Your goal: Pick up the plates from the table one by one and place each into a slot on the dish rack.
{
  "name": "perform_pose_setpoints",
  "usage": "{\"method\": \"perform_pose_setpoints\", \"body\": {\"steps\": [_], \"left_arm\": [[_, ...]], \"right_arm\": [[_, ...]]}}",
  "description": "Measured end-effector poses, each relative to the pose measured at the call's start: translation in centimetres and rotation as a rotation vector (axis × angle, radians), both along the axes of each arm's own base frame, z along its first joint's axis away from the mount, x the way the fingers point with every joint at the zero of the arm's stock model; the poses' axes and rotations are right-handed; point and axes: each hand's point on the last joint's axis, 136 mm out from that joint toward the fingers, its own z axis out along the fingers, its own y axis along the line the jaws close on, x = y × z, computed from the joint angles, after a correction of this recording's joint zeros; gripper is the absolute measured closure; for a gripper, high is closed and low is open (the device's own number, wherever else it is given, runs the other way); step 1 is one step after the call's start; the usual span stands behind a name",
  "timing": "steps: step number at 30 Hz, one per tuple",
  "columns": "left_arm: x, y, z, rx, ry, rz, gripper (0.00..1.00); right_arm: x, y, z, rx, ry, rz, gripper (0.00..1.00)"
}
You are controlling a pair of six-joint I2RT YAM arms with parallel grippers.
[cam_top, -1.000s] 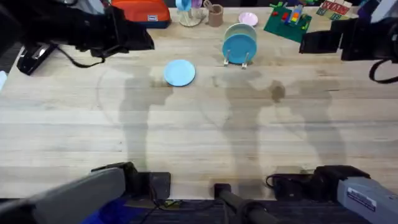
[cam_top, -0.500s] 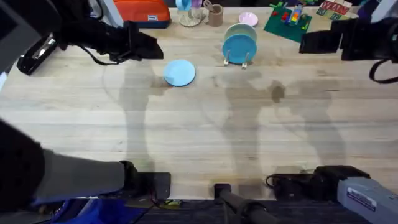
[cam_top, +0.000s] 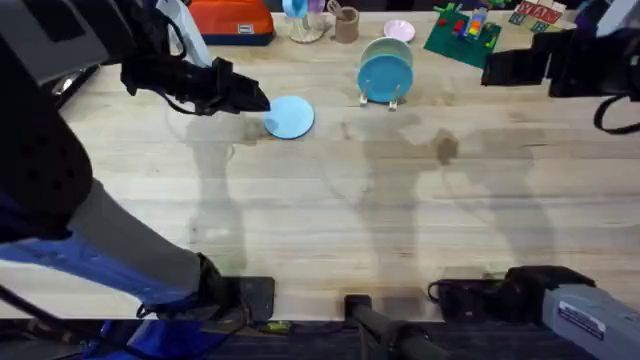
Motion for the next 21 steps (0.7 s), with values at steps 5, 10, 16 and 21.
{"method": "perform_pose_setpoints", "body": {"steps": [5, 10, 16, 21], "left_arm": [[0.6, 0.1, -1.1, -0.002, -0.017, -0.014, 0.960], [1.0, 0.1, -1.9, -0.004, -0.021, -0.020, 0.960], [1.1, 0.0, -3.4, -0.023, 0.003, -0.027, 0.959], [1.1, -0.5, -5.4, -0.032, 0.040, -0.042, 0.959]], "right_arm": [[0.0, 0.0, 0.0, 0.000, 0.000, 0.000, 0.007], [0.0, 0.0, 0.0, 0.000, 0.000, 0.000, 0.007], [0.0, 0.0, 0.0, 0.000, 0.000, 0.000, 0.008], [0.0, 0.0, 0.0, 0.000, 0.000, 0.000, 0.008]]}}
